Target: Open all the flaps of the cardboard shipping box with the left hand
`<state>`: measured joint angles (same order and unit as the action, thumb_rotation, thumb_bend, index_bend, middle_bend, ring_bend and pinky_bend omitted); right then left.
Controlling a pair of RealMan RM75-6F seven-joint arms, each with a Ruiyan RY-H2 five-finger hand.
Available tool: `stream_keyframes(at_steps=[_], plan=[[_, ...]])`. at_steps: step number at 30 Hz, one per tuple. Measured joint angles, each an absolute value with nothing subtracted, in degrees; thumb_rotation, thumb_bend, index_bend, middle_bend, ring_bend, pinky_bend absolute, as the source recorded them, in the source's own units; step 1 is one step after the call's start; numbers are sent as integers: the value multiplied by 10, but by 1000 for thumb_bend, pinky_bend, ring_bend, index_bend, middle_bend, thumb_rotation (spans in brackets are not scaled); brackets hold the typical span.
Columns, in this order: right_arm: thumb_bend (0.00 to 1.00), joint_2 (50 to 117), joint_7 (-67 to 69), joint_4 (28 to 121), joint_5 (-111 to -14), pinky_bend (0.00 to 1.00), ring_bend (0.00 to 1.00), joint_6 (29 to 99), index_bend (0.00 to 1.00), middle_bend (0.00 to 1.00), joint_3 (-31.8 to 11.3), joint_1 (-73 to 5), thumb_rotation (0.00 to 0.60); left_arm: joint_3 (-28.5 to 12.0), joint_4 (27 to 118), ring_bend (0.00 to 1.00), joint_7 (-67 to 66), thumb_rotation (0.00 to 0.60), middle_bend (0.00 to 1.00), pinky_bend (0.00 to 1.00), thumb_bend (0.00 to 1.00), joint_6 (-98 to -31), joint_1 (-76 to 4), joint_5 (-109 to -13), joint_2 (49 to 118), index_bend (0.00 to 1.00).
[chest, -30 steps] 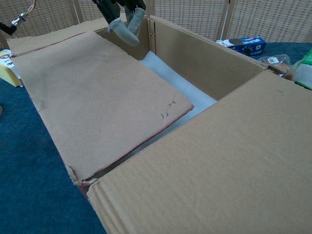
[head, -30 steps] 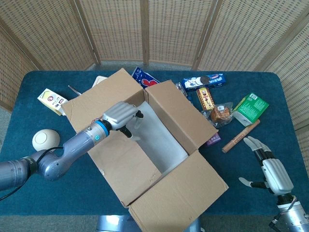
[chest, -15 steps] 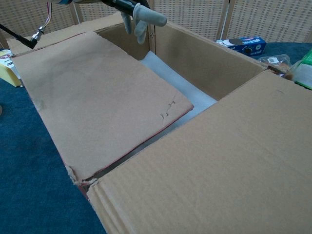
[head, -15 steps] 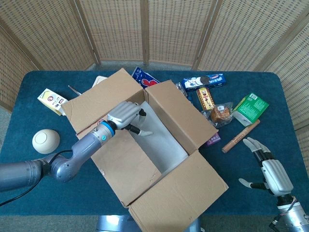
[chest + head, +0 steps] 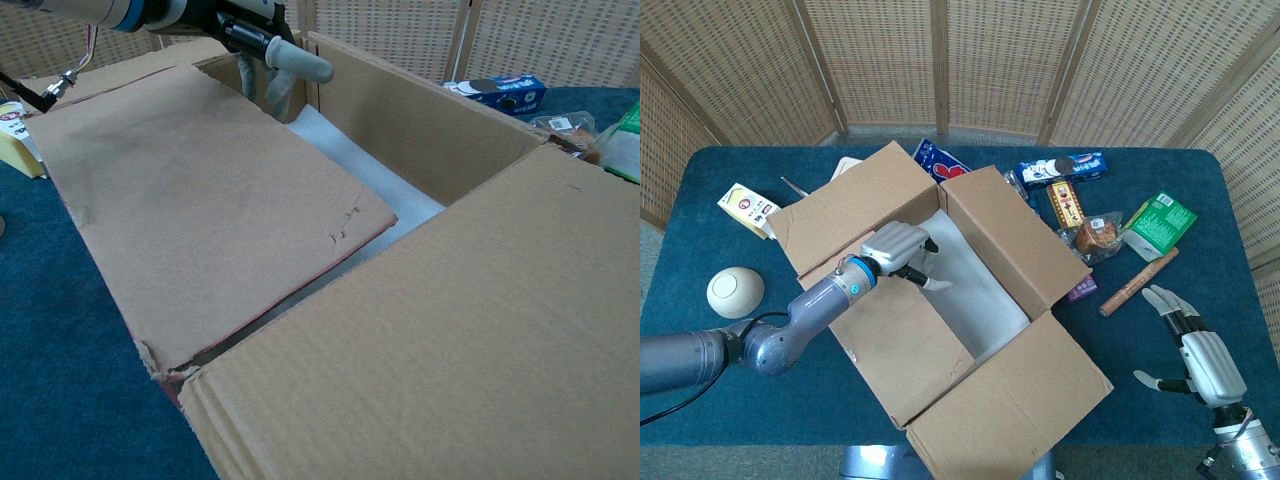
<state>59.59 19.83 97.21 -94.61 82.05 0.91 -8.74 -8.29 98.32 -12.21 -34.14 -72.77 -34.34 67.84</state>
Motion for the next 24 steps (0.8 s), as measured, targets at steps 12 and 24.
stream_keyframes(at_steps=[12, 24], plan=[[34, 596, 195, 974, -949, 105, 0, 821, 0, 0, 11, -87, 600, -59, 1000, 330, -114, 228, 523, 348, 0, -307, -740, -341, 643, 700], [33, 597, 192, 976, -954, 105, 0, 824, 0, 0, 13, -87, 600, -51, 1015, 331, -96, 224, 523, 372, 0, -302, -741, -359, 626, 708]])
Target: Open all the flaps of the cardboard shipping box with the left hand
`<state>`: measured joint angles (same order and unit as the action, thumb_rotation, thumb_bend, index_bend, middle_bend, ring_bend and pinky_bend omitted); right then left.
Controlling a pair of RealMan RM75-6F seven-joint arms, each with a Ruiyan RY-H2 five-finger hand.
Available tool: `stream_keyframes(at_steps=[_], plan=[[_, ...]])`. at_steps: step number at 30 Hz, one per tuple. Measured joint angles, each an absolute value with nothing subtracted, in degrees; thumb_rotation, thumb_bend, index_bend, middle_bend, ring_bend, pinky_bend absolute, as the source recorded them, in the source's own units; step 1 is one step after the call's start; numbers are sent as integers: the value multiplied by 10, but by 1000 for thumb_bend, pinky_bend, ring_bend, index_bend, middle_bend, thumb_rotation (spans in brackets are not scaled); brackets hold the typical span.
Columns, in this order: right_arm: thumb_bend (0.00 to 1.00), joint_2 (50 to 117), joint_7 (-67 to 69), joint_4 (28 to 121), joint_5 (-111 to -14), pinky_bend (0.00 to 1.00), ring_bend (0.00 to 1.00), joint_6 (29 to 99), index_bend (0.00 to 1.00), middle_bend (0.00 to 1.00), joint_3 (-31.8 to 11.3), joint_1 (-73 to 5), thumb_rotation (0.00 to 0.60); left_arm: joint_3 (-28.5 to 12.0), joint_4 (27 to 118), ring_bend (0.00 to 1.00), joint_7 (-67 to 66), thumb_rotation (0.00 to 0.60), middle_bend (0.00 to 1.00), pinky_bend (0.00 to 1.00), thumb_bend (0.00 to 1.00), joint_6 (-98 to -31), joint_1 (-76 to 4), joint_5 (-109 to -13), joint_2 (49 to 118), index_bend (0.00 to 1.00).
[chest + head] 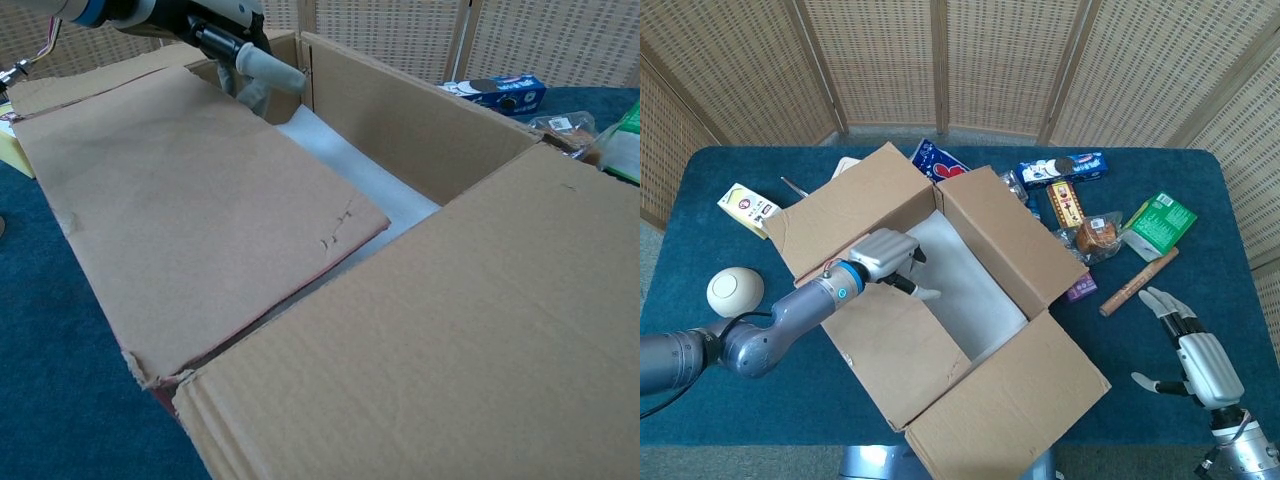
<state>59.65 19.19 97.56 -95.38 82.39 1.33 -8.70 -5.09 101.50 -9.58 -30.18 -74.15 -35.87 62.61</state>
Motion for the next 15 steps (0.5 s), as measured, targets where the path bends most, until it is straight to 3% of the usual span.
stream_keyframes(at_steps=[15], plan=[[32, 596, 193, 976, -951, 105, 0, 821, 0, 0, 13, -89, 600, -39, 982, 304, -125, 218, 483, 379, 0, -350, -740, -386, 667, 692]])
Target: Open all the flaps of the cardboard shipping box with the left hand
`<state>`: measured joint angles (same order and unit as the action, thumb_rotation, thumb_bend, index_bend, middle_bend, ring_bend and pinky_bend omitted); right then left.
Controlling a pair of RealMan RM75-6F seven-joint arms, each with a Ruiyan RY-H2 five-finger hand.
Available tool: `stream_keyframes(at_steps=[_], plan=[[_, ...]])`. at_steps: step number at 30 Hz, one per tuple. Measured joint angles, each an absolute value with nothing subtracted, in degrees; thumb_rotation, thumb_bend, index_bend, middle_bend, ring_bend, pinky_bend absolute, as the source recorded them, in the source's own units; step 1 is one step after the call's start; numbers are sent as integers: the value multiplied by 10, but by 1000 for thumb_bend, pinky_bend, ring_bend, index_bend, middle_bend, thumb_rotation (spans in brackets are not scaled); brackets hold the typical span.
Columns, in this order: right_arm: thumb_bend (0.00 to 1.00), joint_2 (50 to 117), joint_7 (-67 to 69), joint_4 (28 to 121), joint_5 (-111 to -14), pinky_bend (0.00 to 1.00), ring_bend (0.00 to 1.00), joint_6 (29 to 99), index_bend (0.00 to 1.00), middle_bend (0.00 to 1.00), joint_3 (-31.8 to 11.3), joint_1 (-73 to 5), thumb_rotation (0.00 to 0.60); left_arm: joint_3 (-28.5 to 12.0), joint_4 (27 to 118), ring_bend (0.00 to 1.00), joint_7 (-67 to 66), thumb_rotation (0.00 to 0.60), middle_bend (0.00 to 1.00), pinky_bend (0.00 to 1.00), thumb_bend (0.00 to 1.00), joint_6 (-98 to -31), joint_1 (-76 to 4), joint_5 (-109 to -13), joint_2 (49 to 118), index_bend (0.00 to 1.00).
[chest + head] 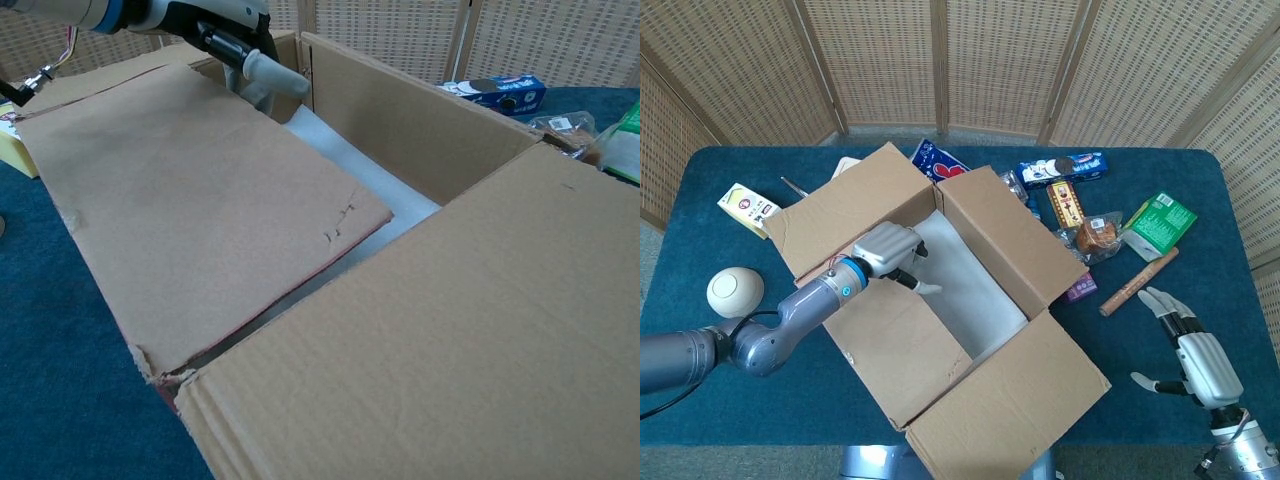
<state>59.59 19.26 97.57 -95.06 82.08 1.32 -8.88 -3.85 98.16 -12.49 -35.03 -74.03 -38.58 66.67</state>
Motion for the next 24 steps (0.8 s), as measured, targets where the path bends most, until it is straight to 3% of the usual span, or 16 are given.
stream_keyframes(at_steps=[11, 24], plan=[[36, 595, 193, 976, -948, 105, 0, 820, 0, 0, 13, -89, 600, -14, 978, 310, -159, 218, 485, 383, 0, -347, -761, -346, 681, 695], [37, 597, 186, 977, -954, 105, 0, 821, 0, 0, 15, -89, 600, -31, 1032, 310, -116, 217, 488, 384, 0, -325, -740, -383, 612, 707]])
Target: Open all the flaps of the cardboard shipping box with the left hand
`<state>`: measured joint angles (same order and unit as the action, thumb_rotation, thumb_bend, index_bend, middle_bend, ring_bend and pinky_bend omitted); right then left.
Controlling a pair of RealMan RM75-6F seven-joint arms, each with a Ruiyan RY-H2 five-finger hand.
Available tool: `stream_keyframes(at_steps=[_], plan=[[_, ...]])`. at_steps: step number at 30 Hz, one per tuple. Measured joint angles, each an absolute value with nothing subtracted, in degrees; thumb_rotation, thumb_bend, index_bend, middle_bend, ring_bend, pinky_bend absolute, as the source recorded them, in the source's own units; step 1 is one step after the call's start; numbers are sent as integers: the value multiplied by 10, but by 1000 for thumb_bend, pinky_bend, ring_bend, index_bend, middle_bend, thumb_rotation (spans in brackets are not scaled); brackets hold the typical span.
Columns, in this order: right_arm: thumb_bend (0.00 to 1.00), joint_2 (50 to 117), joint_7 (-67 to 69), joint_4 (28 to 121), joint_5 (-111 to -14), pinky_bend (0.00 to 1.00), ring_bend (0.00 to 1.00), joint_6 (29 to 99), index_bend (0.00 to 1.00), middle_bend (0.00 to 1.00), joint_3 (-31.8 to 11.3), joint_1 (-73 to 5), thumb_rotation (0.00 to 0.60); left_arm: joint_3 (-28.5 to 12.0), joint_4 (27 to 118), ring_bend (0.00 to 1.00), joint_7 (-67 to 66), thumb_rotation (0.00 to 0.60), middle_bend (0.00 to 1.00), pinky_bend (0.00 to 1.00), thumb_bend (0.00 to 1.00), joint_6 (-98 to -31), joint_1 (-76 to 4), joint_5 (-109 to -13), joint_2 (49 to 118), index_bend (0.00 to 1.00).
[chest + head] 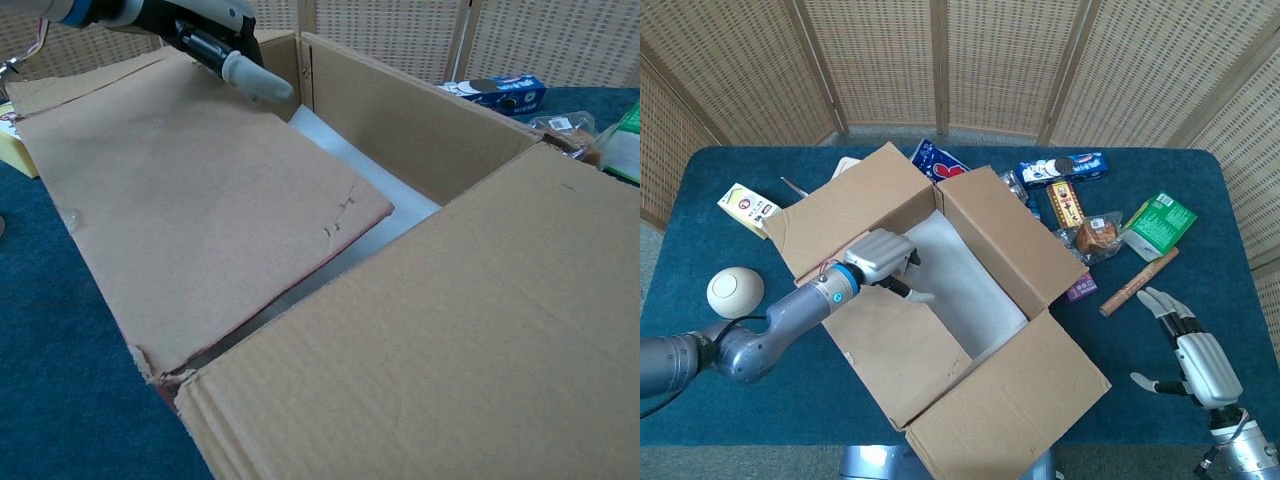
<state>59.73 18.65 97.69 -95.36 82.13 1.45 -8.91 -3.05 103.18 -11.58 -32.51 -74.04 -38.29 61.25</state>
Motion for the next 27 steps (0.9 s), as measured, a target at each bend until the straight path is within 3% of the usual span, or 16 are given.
stream_keyframes(at_steps=[11, 27], plan=[[36, 601, 175, 981, -959, 105, 0, 818, 0, 0, 17, -91, 600, -47, 1065, 310, -71, 220, 487, 384, 0, -305, -710, -426, 561, 707], [36, 605, 162, 983, -963, 106, 0, 815, 0, 0, 19, -93, 600, -119, 1122, 308, 52, 211, 486, 384, 0, -264, -639, -541, 464, 707]])
